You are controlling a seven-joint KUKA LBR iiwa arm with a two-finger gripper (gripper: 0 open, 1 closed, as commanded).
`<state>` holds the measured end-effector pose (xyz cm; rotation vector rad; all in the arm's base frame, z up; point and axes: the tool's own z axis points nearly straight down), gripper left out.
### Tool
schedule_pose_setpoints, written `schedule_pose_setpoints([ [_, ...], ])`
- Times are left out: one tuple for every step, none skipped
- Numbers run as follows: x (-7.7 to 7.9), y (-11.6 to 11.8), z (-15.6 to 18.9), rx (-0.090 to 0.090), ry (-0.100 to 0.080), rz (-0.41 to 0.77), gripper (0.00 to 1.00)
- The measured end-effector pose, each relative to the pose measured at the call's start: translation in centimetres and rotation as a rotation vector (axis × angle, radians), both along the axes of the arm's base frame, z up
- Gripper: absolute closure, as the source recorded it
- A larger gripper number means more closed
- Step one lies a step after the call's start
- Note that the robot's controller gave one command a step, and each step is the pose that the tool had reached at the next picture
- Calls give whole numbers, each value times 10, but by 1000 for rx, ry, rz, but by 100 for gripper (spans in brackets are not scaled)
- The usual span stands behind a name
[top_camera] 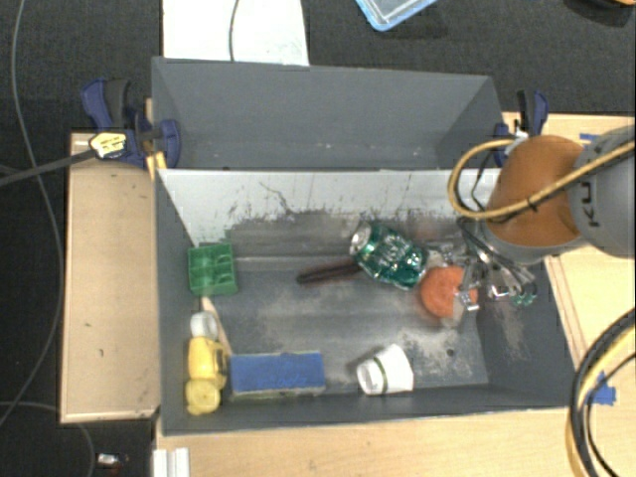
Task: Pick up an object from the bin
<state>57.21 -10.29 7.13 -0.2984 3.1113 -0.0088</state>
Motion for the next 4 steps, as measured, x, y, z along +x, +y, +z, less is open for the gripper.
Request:
schedule_pose_setpoints([
  [-69, -40, -3, 3, 9, -248, 0],
  [17, 28, 0, 5, -10, -135, 100],
  [17, 28, 0, 5, -10, -134, 100],
  [17, 28, 17, 5, -11, -132, 100],
])
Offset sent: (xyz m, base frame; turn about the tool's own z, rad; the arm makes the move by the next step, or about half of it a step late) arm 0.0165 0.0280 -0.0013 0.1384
